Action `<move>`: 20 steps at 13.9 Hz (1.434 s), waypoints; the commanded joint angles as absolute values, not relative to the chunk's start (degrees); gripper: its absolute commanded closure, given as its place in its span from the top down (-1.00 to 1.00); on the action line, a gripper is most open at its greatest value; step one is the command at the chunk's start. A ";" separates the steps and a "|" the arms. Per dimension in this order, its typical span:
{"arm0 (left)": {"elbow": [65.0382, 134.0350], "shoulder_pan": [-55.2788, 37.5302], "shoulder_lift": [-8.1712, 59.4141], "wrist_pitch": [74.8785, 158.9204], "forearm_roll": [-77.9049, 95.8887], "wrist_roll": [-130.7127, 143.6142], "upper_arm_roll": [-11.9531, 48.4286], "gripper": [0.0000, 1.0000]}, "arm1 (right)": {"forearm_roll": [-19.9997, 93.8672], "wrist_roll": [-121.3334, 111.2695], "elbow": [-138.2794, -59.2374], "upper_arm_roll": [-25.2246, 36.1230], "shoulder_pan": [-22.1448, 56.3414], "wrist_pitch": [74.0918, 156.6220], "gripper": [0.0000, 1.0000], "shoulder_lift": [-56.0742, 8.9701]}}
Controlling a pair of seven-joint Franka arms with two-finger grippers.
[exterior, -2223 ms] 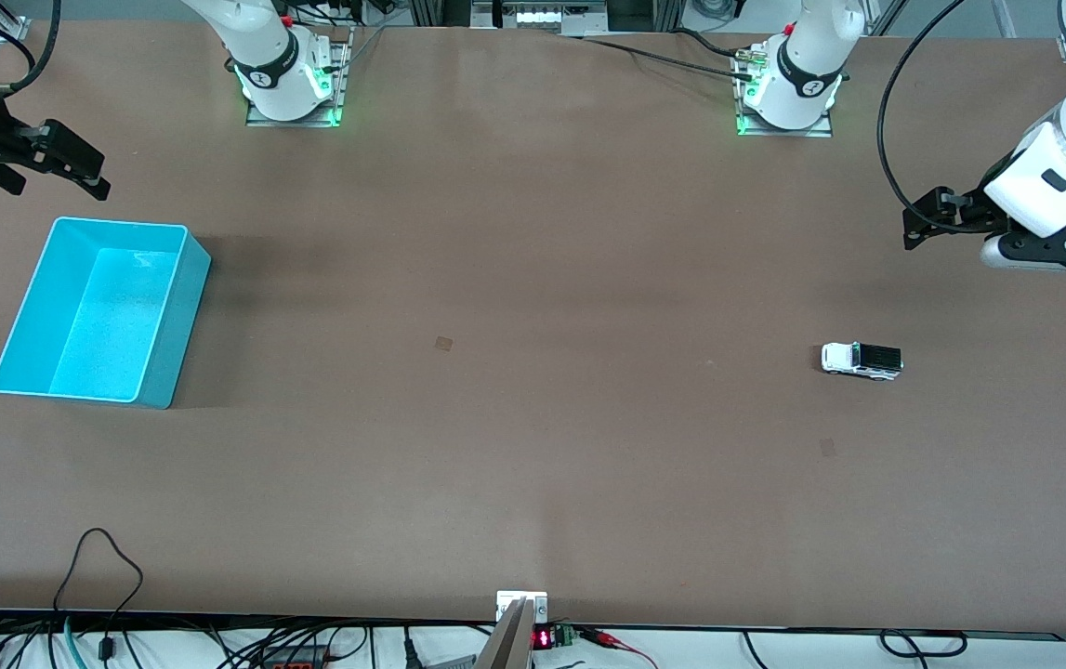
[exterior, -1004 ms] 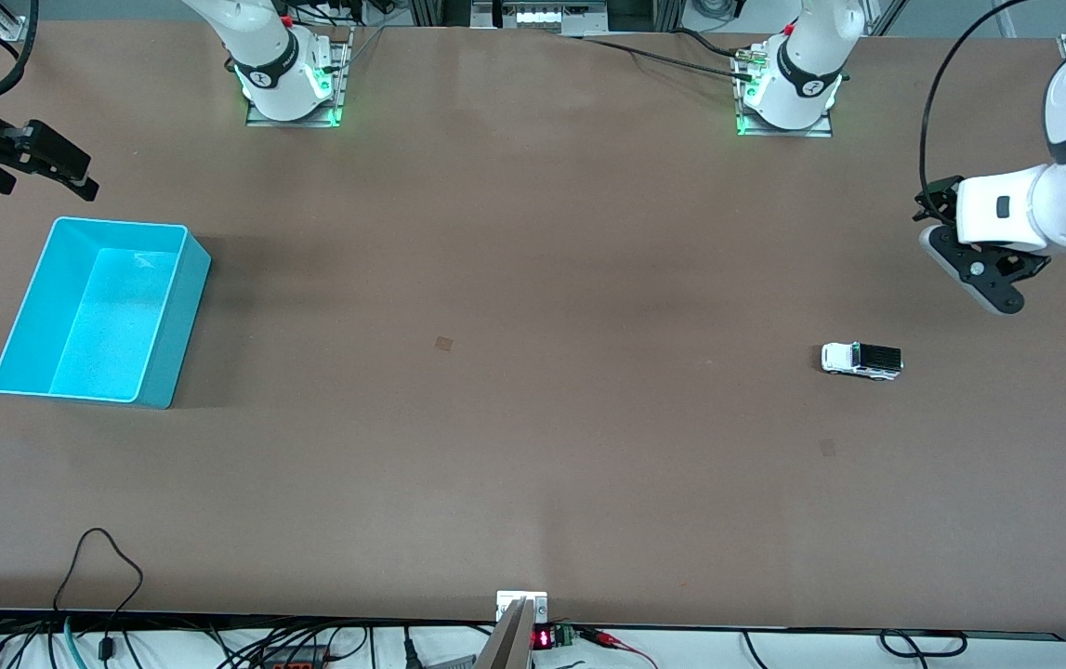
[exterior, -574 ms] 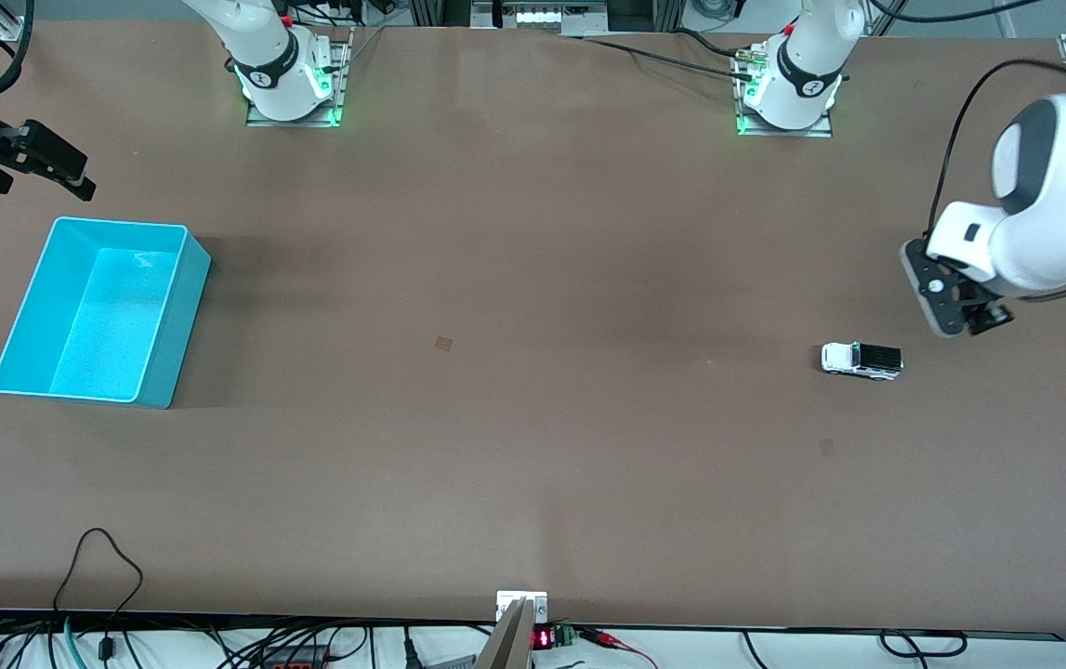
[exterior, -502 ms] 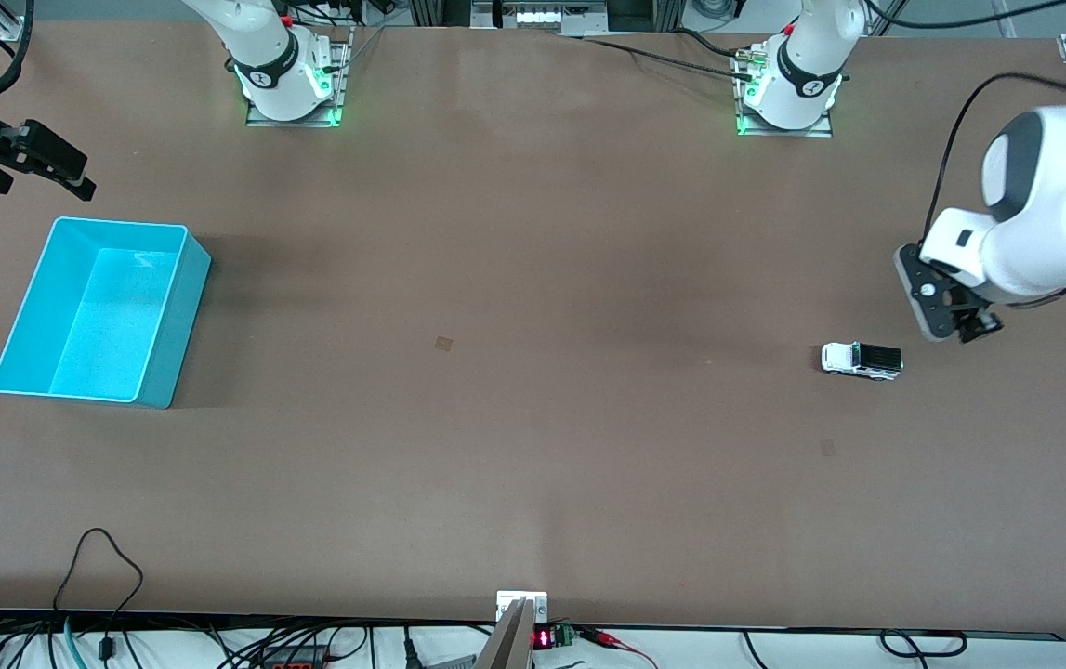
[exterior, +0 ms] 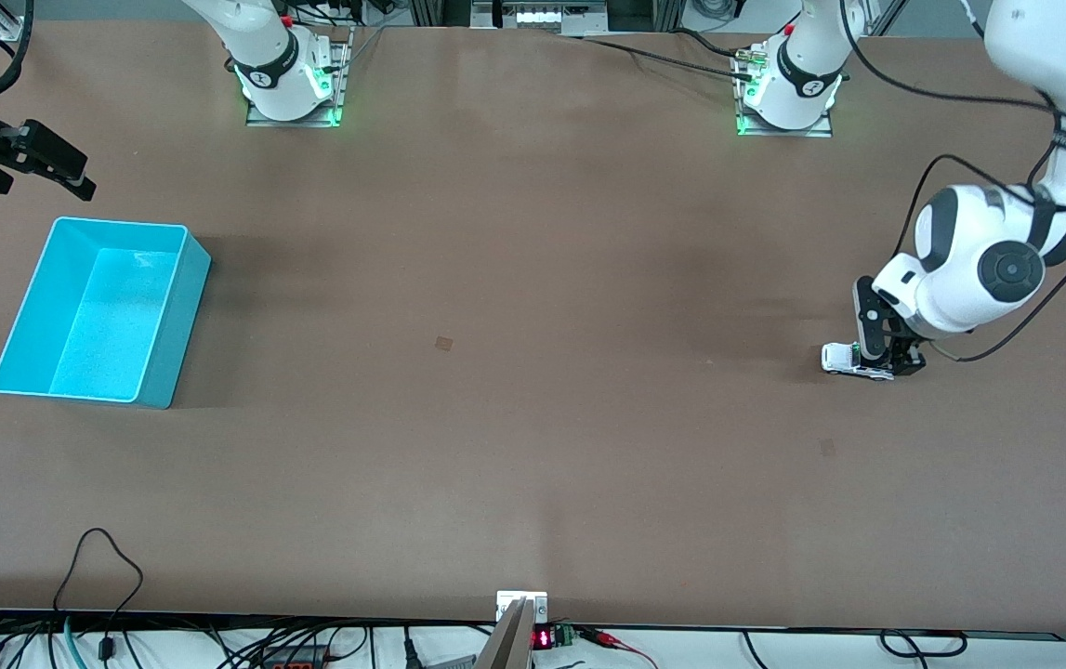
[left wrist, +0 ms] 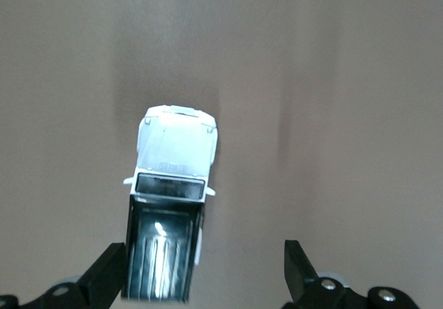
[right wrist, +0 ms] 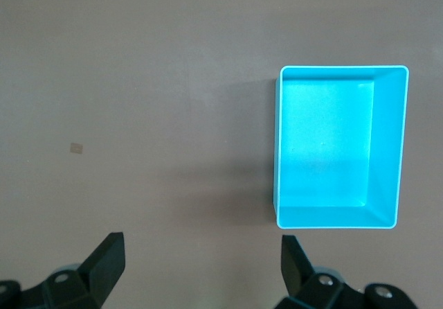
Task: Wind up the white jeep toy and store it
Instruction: 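Lower the left gripper and grasp the white jeep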
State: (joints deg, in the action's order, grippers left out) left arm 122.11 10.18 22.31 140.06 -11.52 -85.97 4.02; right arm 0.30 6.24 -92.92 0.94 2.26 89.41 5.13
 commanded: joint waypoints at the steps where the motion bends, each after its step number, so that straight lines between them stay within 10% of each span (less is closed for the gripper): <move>1: 121.46 10.90 24.43 145.09 -12.83 -90.17 4.66 1.00 | 1.49 5.27 -93.34 1.05 1.93 89.03 1.00 6.06; 5: 121.38 11.07 25.22 146.25 -12.83 -91.05 4.66 1.00 | 1.49 5.27 -93.52 1.05 1.93 88.95 1.00 6.68; 9: 121.46 11.16 25.31 146.16 -12.83 -92.20 4.75 -0.35 | 1.49 5.27 -93.60 1.14 1.93 89.03 1.00 6.77; 11: 121.38 11.16 25.23 145.46 -12.75 -92.02 4.75 -0.64 | 1.49 5.27 -93.69 1.14 1.93 89.03 1.00 6.77; 20: 120.94 11.69 26.45 145.28 -12.57 -87.71 4.75 -0.66 | 1.49 5.27 -93.69 1.14 1.93 89.03 1.00 6.86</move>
State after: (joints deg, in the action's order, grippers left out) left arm 121.55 10.63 25.17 146.10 -11.52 -88.88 4.28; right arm 0.31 6.22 -92.94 1.03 2.26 89.29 5.73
